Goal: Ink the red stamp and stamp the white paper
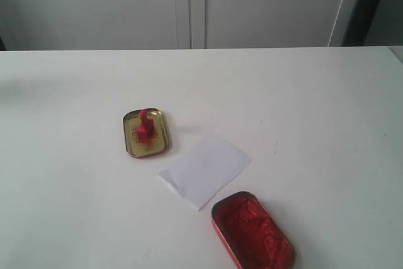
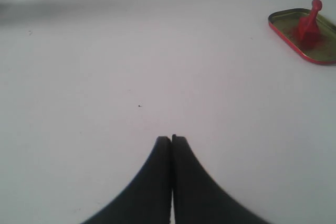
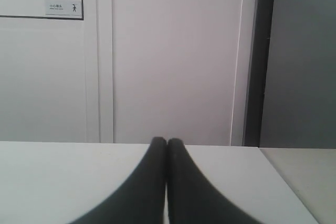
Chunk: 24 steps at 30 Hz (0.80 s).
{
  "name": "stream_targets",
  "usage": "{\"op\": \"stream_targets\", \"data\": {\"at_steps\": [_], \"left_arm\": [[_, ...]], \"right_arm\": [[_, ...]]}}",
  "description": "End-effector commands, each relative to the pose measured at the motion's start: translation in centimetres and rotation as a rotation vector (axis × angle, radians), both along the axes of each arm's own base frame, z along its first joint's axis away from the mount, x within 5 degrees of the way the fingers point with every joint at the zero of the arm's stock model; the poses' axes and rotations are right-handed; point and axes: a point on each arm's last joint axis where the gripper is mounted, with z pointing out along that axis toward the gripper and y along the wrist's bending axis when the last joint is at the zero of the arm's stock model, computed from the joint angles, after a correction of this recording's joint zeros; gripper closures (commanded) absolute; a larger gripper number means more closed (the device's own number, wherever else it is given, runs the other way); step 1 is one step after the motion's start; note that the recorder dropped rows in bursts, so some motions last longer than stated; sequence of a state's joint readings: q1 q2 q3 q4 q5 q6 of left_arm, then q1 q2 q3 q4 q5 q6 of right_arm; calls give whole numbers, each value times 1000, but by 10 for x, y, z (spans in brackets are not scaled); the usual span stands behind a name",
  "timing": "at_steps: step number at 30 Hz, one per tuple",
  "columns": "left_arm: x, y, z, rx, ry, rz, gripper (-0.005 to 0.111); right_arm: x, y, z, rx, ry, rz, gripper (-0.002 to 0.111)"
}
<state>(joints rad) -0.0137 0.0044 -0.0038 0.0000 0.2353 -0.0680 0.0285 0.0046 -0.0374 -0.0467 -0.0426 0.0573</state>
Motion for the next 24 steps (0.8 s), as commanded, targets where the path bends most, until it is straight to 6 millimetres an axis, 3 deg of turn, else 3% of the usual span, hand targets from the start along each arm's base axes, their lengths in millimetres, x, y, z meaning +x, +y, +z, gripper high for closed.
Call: {"op": "stream_targets", "data": {"at_steps": [1, 10, 16, 20, 24], "left_arm": [[0, 0, -1, -2, -3, 2, 107], [0, 0, -1, -2, -3, 2, 107], [0, 0, -1, -2, -3, 2, 107], [0, 0, -1, -2, -3, 2, 107], [0, 0, -1, -2, -3, 2, 107]], "right_arm": [[-3, -1, 10, -11, 15, -16, 108], [-10, -1, 33, 57, -24, -6, 108], [-11, -1, 37, 57, -29, -7, 108], [-9, -2, 49, 57, 65, -15, 108], [9, -2, 76, 54, 225, -25, 108]]}}
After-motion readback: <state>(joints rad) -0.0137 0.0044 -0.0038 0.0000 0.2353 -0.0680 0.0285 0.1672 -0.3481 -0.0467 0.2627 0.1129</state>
